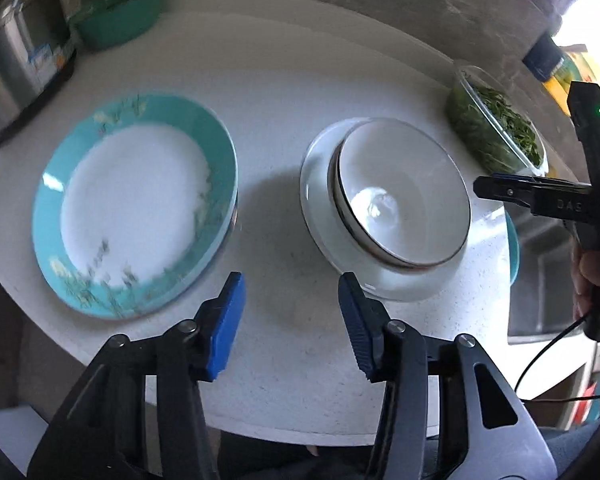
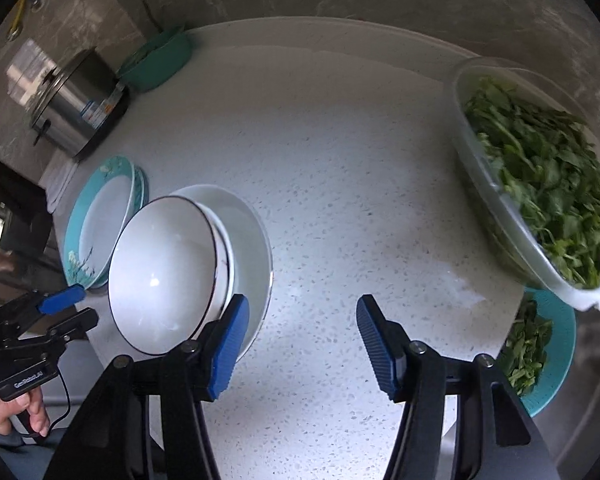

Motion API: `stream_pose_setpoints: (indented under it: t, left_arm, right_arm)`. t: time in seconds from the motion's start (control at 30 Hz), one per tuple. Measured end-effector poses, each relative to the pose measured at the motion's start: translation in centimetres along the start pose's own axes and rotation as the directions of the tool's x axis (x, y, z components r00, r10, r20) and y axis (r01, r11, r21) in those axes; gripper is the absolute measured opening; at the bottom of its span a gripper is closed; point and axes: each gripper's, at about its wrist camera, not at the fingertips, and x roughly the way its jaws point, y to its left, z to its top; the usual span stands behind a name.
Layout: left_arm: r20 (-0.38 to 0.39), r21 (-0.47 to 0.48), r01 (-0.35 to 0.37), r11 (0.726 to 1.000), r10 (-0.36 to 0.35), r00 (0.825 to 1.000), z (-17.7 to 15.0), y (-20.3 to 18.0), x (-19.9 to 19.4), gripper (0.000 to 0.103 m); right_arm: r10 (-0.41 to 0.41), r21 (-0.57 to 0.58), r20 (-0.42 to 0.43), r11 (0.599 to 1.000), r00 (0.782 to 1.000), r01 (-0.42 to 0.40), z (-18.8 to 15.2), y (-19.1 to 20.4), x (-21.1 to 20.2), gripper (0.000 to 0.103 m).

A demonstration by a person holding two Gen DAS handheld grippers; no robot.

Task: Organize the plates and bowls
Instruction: 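Grip the rim of the nested bowl stack with the left tool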

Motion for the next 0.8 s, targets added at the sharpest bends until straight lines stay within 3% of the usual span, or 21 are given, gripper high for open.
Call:
stream_pose_setpoints:
  t: [0.23, 0.4, 0.7, 0.8]
  left_arm:
    - [0.017, -0.078, 0.027, 0.997, -0.026, 1.0, -0.3, -0.3, 1.6, 0.045]
    - [-0.023, -0.118, 0.046, 0.992, -0.049, 0.999, 0.8, -0.7, 3.9, 0.046]
    - [-0.045, -0.13, 0.027, 0.991, -0.033, 0.998, 1.6, -1.0, 5.9, 0.044]
    - [-0.046, -0.138, 0.024, 0.99, -0.031, 0.998, 2.1, -0.8, 6.5, 0.036]
  right_arm:
    - [0.018, -0.045, -0.031, 0.999, 0.999, -0.019, 0.5, 0.1, 1.3, 0.06]
    - [0.018, -0.064, -0.063, 0.998, 0.998, -0.022, 0.6, 0.1, 2.2, 0.06]
    - [0.035, -0.081, -0.08, 0.996, 0.996, -0.041, 1.1, 0.0, 3.3, 0.06]
    - [0.043, -0.085, -0.081, 0.995, 0.996, -0.05, 1.2, -0.2, 3.7, 0.06]
